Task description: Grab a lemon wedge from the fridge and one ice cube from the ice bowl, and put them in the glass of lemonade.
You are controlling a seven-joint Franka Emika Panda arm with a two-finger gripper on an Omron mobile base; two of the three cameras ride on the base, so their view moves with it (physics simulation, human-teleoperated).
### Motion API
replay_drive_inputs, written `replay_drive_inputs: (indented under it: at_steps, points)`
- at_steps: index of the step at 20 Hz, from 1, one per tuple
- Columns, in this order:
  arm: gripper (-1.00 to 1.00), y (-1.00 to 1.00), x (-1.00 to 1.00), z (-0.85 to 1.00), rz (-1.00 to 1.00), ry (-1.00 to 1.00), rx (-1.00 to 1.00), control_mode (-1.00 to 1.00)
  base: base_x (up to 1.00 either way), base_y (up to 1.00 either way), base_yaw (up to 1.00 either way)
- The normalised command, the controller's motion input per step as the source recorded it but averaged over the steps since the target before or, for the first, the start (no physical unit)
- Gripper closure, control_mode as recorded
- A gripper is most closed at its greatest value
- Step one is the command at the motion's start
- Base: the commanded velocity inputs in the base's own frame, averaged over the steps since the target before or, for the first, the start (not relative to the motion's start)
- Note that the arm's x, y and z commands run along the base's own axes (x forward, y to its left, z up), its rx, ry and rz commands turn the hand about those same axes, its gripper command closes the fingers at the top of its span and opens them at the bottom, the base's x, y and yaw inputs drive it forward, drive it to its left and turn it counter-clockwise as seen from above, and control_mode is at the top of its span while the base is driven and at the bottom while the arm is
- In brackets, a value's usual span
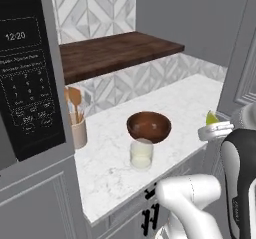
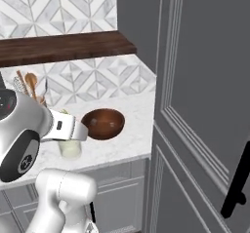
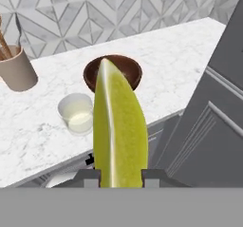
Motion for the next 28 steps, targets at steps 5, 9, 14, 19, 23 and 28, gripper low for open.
replay_drive_inputs:
  at_steps: [5,9,14,19,23,28]
  points:
    - [1.00,0.00,0.00,0.00,0.00,0.00,0.00,1.00,0.62,0.00,0.35]
    - [1.00,0.00,0.00,0.00,0.00,0.00,0.00,1.00,0.62,0.00,0.35]
    - [1.00,0.00,0.00,0.00,0.00,0.00,0.00,1.00,0.58,0.00,0.37]
    - [1.00,0.00,0.00,0.00,0.00,0.00,0.00,1.00,0.53,0.02,0.38]
    - [1.00,0.00,0.00,0.00,0.00,0.00,0.00,1.00,0.50,0.06,0.38]
    - [1.00,0.00,0.00,0.00,0.00,0.00,0.00,1.00,0.46,0.16,0.35]
